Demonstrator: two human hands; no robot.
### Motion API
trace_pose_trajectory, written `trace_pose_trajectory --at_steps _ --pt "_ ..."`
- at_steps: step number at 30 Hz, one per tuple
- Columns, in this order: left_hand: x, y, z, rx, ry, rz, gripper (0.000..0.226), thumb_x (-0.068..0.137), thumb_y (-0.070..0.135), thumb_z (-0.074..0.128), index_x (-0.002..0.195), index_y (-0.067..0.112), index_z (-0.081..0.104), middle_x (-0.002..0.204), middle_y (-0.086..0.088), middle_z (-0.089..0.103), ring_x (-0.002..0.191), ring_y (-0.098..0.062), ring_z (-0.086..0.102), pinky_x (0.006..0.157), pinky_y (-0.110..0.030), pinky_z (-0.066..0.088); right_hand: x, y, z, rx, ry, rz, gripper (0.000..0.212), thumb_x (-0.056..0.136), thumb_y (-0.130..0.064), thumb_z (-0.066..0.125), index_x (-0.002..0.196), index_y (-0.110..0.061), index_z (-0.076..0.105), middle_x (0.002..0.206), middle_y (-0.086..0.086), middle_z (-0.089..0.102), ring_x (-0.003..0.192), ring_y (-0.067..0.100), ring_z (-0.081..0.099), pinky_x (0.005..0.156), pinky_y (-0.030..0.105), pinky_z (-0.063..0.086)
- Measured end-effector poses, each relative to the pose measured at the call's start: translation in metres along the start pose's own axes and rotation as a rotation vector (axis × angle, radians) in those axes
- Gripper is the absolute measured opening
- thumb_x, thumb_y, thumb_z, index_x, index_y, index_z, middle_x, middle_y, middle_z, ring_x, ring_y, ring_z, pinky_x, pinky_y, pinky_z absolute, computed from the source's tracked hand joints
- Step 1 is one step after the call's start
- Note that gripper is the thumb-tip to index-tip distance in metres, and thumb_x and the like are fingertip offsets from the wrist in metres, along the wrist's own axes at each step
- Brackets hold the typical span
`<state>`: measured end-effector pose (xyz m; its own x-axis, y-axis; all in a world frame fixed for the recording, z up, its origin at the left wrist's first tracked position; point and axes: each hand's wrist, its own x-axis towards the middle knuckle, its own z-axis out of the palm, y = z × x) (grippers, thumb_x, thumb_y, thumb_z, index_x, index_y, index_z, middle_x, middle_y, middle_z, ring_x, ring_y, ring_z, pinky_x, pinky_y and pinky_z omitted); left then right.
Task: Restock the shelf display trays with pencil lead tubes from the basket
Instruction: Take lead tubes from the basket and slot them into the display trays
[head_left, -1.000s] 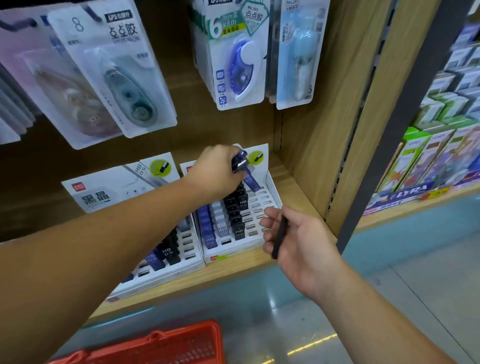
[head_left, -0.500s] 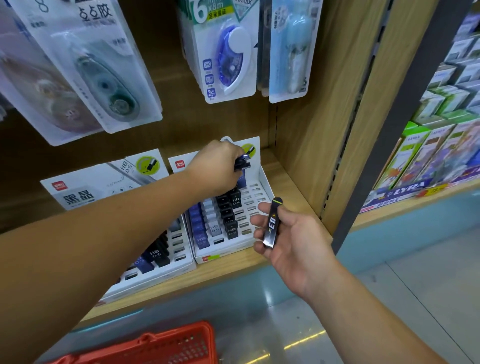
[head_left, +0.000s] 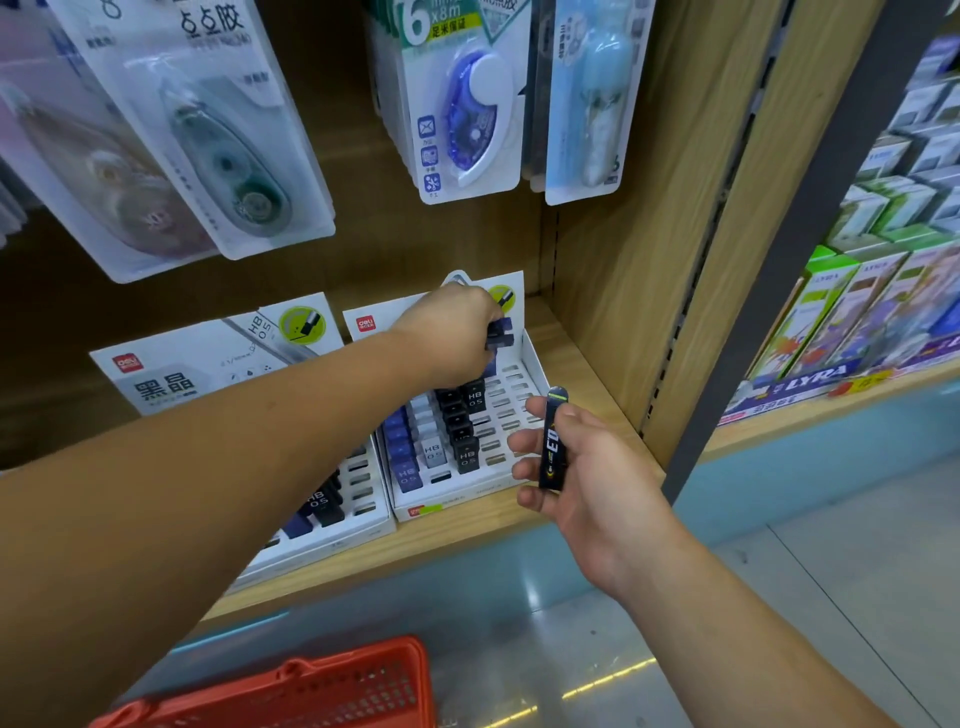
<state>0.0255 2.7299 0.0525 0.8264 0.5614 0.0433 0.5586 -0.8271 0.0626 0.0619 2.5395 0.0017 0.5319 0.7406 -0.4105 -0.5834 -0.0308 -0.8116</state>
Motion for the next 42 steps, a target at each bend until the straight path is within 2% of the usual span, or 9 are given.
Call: trace_pose_trajectory --at_steps 8,12,16,19,22,27,34,40,42 --pt "-0.003 0.0 0.011 -0.005 0.097 -0.131 0.007 0.094 0.017 0.066 0.092 0.022 0.061 0.092 -0.006 0.061 0.084 -0.028 0.061 0.068 -0.034 0.048 -0.003 0.0 0.001 -0.016 0.013 -0.014 0.029 0.11 -0.026 0.044 0.116 -0.017 0.071 0.08 0.007 0.071 0.056 0.017 0.056 0.054 0.03 0.048" --pt "-0.008 -0.007 0.017 -0.059 0.193 -0.15 0.016 0.098 0.024 0.065 0.113 0.018 0.068 0.105 -0.011 0.065 0.096 -0.032 0.063 0.078 -0.038 0.056 -0.002 0.001 0.0 0.0 0.018 -0.017 0.028 0.109 -0.025 0.045 0.116 -0.016 0.07 0.08 0.008 0.071 0.056 0.018 0.055 0.054 0.03 0.048" --pt "-0.008 -0.01 0.014 -0.103 0.127 -0.168 0.013 0.094 0.031 0.069 0.102 0.021 0.071 0.108 -0.005 0.066 0.098 -0.028 0.064 0.08 -0.034 0.055 -0.001 0.002 0.001 0.001 0.02 -0.004 0.027 0.109 -0.024 0.045 0.115 -0.016 0.07 0.081 0.009 0.07 0.057 0.019 0.055 0.055 0.031 0.047" --pt "-0.007 -0.017 0.006 -0.328 -0.043 -0.241 0.028 0.091 0.035 0.074 0.115 0.02 0.073 0.111 -0.001 0.07 0.102 -0.023 0.066 0.084 -0.028 0.053 0.0 0.001 0.002 -0.024 0.053 -0.016 0.029 0.11 -0.023 0.044 0.109 -0.016 0.072 0.084 0.008 0.071 0.055 0.017 0.054 0.054 0.031 0.046" --pt "-0.012 -0.023 0.001 -0.483 0.001 -0.275 0.023 0.09 0.036 0.077 0.101 0.017 0.075 0.095 -0.004 0.073 0.092 -0.025 0.07 0.083 -0.034 0.059 0.002 0.004 0.004 -0.201 0.152 -0.118 0.03 0.109 -0.024 0.046 0.1 -0.022 0.075 0.098 -0.006 0.075 0.061 0.015 0.055 0.054 0.031 0.048" --pt "-0.048 -0.014 -0.012 -1.089 0.031 -0.318 0.037 0.097 0.042 0.071 0.089 0.005 0.066 0.063 -0.009 0.055 0.052 -0.023 0.054 0.05 -0.031 0.048 0.004 0.02 0.011 -0.559 0.07 -0.197 0.031 0.11 -0.028 0.043 0.095 -0.026 0.07 0.091 -0.017 0.068 0.081 0.009 0.06 0.069 0.024 0.045" --pt "-0.117 -0.017 -0.033 -1.829 -0.117 -0.582 0.042 0.1 0.054 0.059 0.079 0.018 0.056 0.061 0.0 0.046 0.055 -0.019 0.051 0.059 -0.035 0.055 0.004 0.03 0.017 -0.737 0.095 -0.247 0.03 0.111 -0.026 0.04 0.109 -0.017 0.068 0.105 -0.005 0.066 0.087 0.001 0.054 0.069 0.02 0.04" --pt "-0.155 -0.014 -0.033 -2.113 0.015 -0.642 0.038 0.099 0.048 0.062 0.079 0.016 0.058 0.063 0.0 0.046 0.052 -0.016 0.045 0.055 -0.029 0.05 -0.011 0.022 0.031 -0.782 0.181 -0.301 0.031 0.11 -0.024 0.038 0.094 -0.018 0.063 0.094 0.0 0.068 0.081 0.022 0.059 0.071 0.033 0.045" --pt "-0.162 -0.012 -0.028 -2.155 0.091 -0.642 0.035 0.101 0.043 0.062 0.082 0.015 0.059 0.064 0.0 0.047 0.054 -0.016 0.048 0.057 -0.031 0.052 -0.026 0.016 0.045 -0.619 0.082 -0.264 0.03 0.11 -0.024 0.039 0.095 -0.019 0.064 0.082 -0.001 0.067 0.064 0.019 0.056 0.06 0.032 0.045"
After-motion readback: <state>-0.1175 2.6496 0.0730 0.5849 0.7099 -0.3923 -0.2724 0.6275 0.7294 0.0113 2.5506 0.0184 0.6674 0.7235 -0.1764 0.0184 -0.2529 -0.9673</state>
